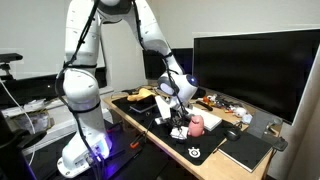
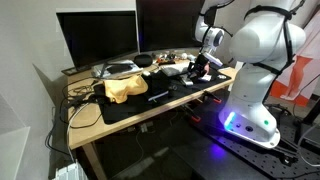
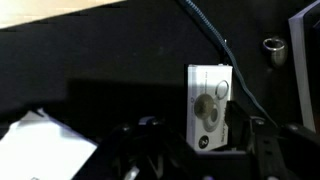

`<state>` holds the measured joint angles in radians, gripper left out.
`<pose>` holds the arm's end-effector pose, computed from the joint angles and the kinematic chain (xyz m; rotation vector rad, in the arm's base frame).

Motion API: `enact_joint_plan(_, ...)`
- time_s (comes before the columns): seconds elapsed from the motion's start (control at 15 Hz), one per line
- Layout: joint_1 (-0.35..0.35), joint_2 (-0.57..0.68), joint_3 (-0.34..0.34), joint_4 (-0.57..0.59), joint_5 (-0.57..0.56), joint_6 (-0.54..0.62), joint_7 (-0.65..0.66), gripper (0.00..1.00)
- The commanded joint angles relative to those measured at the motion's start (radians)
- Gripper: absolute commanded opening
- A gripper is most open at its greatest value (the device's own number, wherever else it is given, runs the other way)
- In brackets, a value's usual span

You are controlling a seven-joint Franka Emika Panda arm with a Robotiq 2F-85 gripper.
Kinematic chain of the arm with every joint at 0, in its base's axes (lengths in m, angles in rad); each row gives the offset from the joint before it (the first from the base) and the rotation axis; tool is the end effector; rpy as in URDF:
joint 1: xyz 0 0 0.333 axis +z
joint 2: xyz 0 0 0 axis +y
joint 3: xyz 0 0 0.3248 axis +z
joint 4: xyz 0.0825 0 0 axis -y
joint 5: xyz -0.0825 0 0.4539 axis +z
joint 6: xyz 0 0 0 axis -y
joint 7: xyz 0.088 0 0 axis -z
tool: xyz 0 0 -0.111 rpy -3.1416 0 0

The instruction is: Pick up the object from the table and put it in the pink thing

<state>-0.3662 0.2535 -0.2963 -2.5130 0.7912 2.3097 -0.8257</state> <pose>0.3514 -0.2700 0.1028 -2.5136 0.6587 0.0430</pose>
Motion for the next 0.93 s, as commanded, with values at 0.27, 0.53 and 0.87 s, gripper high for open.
enact_joint_plan(0.27, -0.024, -0.027, 0.019, -0.024, 0.020, 0.008, -0.076, 0.58)
enact_joint_plan(0.53, -0.022, -0.027, 0.019, -0.028, 0.021, 0.010, -0.101, 0.55)
enact_joint_plan(0.87, -0.021, -0.030, 0.019, -0.034, 0.021, 0.011, -0.120, 0.49)
